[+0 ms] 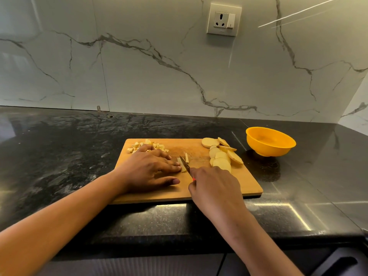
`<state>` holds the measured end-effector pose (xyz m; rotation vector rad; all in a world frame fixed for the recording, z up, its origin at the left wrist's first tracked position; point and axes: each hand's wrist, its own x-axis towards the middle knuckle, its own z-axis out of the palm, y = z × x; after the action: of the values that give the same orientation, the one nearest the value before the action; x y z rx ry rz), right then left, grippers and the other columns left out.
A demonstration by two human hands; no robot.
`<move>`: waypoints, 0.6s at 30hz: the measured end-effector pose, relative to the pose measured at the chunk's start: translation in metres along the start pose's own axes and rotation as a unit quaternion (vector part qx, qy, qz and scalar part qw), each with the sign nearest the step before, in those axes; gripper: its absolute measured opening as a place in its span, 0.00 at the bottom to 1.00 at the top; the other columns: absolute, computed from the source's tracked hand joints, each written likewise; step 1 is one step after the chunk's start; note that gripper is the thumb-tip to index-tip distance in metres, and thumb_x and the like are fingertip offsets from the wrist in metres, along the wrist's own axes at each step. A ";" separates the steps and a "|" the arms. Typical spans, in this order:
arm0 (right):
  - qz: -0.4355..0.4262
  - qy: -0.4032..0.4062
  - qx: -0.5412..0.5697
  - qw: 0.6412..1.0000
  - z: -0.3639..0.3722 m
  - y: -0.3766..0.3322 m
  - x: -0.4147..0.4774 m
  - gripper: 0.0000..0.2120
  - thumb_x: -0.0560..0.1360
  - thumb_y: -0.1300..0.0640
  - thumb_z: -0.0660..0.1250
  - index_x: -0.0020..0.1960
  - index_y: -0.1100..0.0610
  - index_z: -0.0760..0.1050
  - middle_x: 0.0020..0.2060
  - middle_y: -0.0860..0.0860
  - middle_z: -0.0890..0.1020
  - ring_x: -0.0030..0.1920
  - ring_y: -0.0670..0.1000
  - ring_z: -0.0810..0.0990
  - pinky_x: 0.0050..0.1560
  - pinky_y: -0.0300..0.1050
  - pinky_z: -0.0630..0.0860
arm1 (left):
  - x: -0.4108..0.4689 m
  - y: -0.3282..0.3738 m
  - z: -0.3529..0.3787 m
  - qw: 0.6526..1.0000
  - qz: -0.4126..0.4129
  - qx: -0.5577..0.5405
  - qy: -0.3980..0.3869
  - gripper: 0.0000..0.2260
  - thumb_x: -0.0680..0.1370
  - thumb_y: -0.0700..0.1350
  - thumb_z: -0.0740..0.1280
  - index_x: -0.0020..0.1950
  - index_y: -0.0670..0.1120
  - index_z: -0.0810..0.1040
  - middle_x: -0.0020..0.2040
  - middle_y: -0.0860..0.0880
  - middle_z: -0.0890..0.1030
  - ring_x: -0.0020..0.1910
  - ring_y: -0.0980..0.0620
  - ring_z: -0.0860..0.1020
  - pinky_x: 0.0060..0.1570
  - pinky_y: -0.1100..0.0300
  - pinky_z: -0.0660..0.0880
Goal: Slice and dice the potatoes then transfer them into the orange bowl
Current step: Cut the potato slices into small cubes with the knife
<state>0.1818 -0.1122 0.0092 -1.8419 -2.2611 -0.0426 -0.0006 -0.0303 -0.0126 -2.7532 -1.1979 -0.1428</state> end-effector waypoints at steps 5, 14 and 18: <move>-0.023 -0.027 -0.023 0.999 -0.007 -0.011 0.007 0.12 0.81 0.53 0.58 0.62 0.55 0.73 0.53 0.53 0.78 0.51 0.53 0.76 0.41 0.43 0.67 | 0.000 -0.001 0.000 1.000 0.012 0.011 0.015 0.37 0.69 0.74 0.33 0.68 0.66 0.66 0.66 0.64 0.72 0.68 0.61 0.64 0.61 0.57 0.55; -0.047 -0.034 -0.035 0.998 -0.006 0.002 -0.032 0.17 0.81 0.55 0.59 0.69 0.52 0.66 0.46 0.49 0.75 0.44 0.50 0.72 0.32 0.40 0.62 | 0.001 0.000 -0.001 1.000 0.009 0.021 0.003 0.34 0.68 0.73 0.35 0.69 0.67 0.63 0.67 0.66 0.69 0.69 0.62 0.62 0.60 0.58 0.55; -0.059 -0.040 -0.032 0.997 -0.018 0.007 -0.050 0.16 0.80 0.53 0.59 0.68 0.50 0.68 0.42 0.48 0.71 0.42 0.50 0.71 0.30 0.39 0.61 | 0.003 -0.004 0.002 1.000 0.010 0.006 0.009 0.36 0.67 0.75 0.35 0.67 0.67 0.66 0.65 0.69 0.68 0.67 0.64 0.62 0.58 0.61 0.55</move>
<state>0.2013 -0.1619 0.0166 -1.7692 -2.4498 -0.0627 -0.0013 -0.0251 -0.0142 -2.7479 -1.1615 -0.1584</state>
